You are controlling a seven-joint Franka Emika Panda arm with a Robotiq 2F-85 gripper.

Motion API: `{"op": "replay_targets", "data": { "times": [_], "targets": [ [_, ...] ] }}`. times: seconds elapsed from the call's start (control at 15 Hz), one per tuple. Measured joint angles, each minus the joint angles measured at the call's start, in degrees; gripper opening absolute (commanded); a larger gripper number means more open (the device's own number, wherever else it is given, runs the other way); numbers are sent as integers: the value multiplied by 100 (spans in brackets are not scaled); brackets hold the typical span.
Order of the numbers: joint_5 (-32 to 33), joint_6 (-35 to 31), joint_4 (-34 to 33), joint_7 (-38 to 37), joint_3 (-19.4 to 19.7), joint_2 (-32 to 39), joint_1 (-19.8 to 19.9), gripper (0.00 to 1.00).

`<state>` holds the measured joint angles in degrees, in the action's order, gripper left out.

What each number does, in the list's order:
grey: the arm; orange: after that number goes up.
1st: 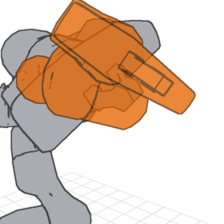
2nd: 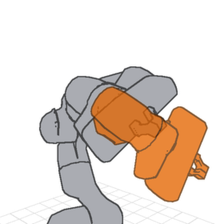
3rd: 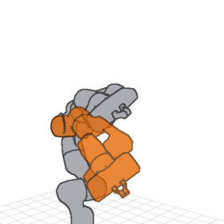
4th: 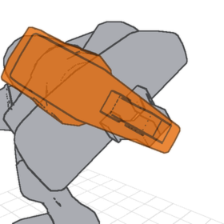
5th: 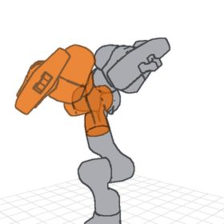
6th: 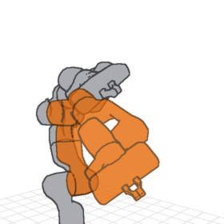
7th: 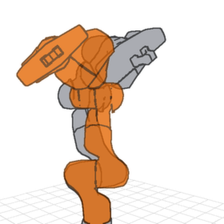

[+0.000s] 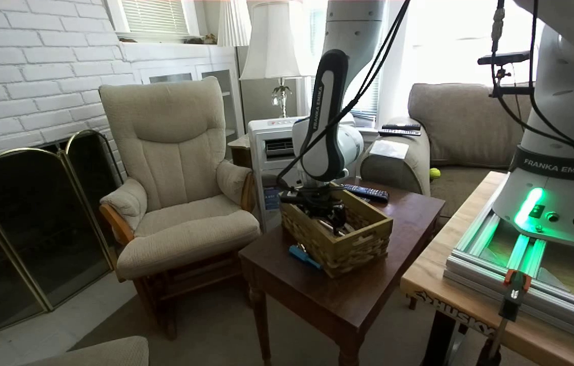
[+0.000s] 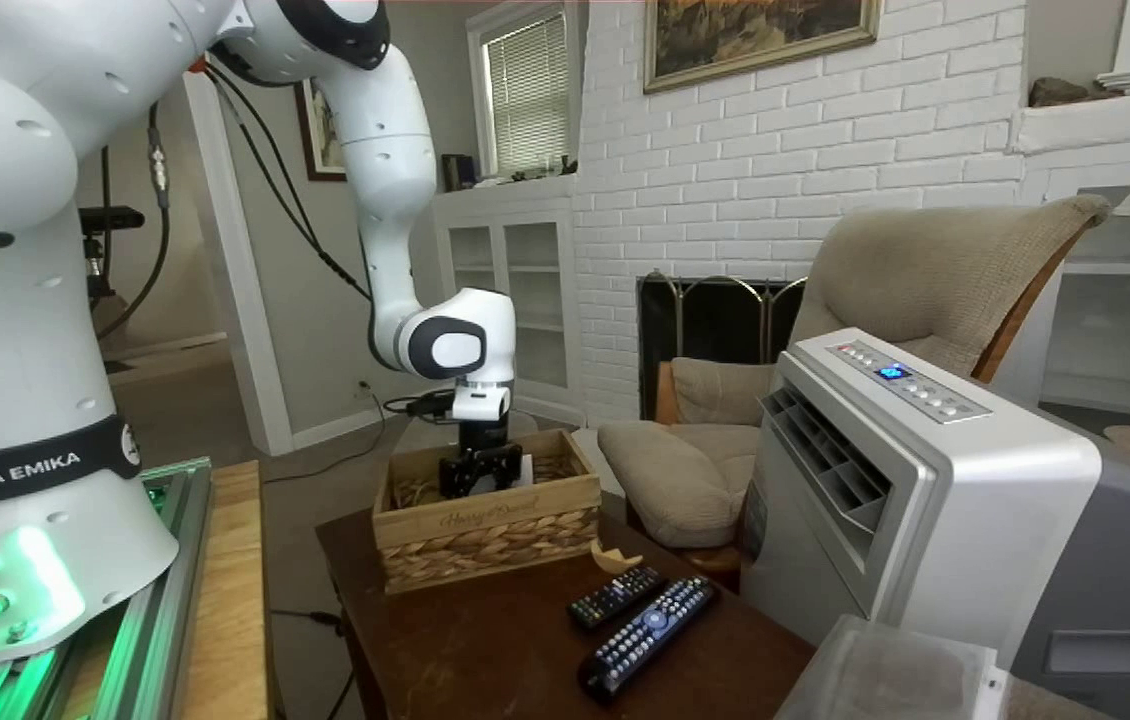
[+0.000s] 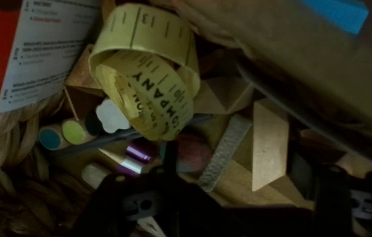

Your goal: Remove the black pen from the wooden box, put it on the table, remove the wooden chip from the wooden box and put it on the table

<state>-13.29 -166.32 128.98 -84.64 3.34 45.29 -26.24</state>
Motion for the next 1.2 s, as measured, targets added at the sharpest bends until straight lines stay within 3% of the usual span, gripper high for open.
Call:
{"op": "replay_targets", "data": {
  "times": [0.47,1.2],
  "targets": [
    [9,4,85,0,34,-60,-105,4],
    [12,33,361,393,-19,-482,18,6]
  ]
}}
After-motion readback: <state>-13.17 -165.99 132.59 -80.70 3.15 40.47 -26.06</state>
